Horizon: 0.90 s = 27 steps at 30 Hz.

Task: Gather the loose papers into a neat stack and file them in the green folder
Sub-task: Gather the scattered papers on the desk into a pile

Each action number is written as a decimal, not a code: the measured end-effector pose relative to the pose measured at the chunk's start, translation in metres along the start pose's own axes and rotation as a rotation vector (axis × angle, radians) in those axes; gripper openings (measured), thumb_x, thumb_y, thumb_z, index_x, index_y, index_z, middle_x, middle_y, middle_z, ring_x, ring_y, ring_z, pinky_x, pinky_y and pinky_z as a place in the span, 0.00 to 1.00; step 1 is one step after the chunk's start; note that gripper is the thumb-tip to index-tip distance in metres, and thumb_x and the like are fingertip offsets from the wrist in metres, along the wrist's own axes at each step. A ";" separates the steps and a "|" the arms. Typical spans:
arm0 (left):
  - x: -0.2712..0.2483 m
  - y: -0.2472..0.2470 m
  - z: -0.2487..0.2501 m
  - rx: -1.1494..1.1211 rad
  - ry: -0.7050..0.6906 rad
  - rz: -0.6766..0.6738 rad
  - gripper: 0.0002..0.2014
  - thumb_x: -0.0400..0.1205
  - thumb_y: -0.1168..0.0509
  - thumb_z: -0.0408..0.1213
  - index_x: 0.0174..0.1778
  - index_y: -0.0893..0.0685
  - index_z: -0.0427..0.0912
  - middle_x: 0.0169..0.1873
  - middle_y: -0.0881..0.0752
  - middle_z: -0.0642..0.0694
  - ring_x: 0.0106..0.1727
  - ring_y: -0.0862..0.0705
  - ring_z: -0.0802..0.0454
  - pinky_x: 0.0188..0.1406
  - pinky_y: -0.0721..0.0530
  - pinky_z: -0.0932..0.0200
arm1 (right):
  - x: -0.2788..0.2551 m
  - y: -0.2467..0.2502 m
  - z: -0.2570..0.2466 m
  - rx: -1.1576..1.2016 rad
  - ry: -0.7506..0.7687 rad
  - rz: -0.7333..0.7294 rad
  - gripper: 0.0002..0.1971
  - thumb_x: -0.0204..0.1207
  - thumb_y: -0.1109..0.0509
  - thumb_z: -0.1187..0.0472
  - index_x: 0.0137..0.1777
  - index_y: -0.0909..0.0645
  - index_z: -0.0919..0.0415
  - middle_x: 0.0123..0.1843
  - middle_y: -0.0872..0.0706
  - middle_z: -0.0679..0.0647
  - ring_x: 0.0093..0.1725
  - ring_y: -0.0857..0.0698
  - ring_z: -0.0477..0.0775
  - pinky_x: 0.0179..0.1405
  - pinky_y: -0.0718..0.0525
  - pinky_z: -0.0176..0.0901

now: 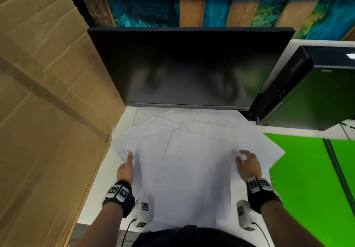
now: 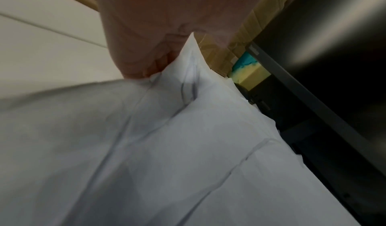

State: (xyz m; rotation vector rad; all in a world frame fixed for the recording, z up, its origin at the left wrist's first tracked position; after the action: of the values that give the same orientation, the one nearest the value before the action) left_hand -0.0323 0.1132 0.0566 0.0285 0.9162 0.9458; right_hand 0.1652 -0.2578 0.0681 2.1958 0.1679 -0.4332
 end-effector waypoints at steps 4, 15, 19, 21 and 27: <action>0.000 -0.006 0.002 0.169 -0.044 -0.020 0.43 0.66 0.23 0.54 0.72 0.26 0.32 0.68 0.19 0.34 0.68 0.20 0.35 0.68 0.22 0.44 | 0.007 0.005 0.007 -0.268 -0.025 -0.162 0.31 0.75 0.38 0.67 0.80 0.35 0.60 0.76 0.26 0.64 0.71 0.22 0.67 0.69 0.24 0.52; -0.012 -0.020 0.011 0.309 -0.037 -0.019 0.33 0.70 0.24 0.46 0.66 0.22 0.30 0.65 0.20 0.32 0.63 0.19 0.35 0.62 0.20 0.48 | 0.017 0.006 0.007 -0.208 -0.058 -0.115 0.29 0.73 0.30 0.60 0.75 0.28 0.56 0.80 0.36 0.56 0.75 0.30 0.66 0.73 0.29 0.56; -0.016 -0.026 0.016 0.398 -0.121 -0.002 0.38 0.69 0.24 0.53 0.68 0.25 0.32 0.67 0.32 0.35 0.62 0.23 0.36 0.62 0.19 0.45 | 0.028 0.010 0.018 -0.058 -0.106 -0.146 0.38 0.75 0.29 0.59 0.83 0.42 0.63 0.80 0.34 0.66 0.75 0.28 0.69 0.73 0.29 0.53; -0.019 -0.035 0.020 0.337 -0.177 -0.067 0.32 0.73 0.25 0.45 0.69 0.26 0.34 0.68 0.30 0.35 0.56 0.22 0.38 0.65 0.20 0.45 | 0.021 -0.002 0.010 -0.098 -0.028 -0.227 0.30 0.78 0.33 0.62 0.80 0.35 0.63 0.77 0.27 0.66 0.74 0.25 0.67 0.71 0.27 0.50; -0.025 -0.039 0.018 0.301 -0.205 -0.190 0.26 0.75 0.31 0.26 0.71 0.26 0.33 0.66 0.18 0.33 0.66 0.19 0.33 0.67 0.21 0.42 | -0.005 -0.039 0.006 -0.014 0.021 -0.420 0.14 0.76 0.41 0.72 0.56 0.17 0.73 0.54 0.13 0.67 0.53 0.16 0.58 0.49 0.21 0.47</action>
State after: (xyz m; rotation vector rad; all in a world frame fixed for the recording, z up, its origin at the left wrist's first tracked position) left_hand 0.0003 0.0781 0.0694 0.2852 0.8471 0.6103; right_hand 0.1485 -0.2384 0.0379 2.1488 0.6481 -0.6364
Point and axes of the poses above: each hand's wrist, its own x-axis towards the middle knuckle, its own y-axis out of the back of the hand, z = x × y, the point moved 3 cm from there along x, towards the middle knuckle
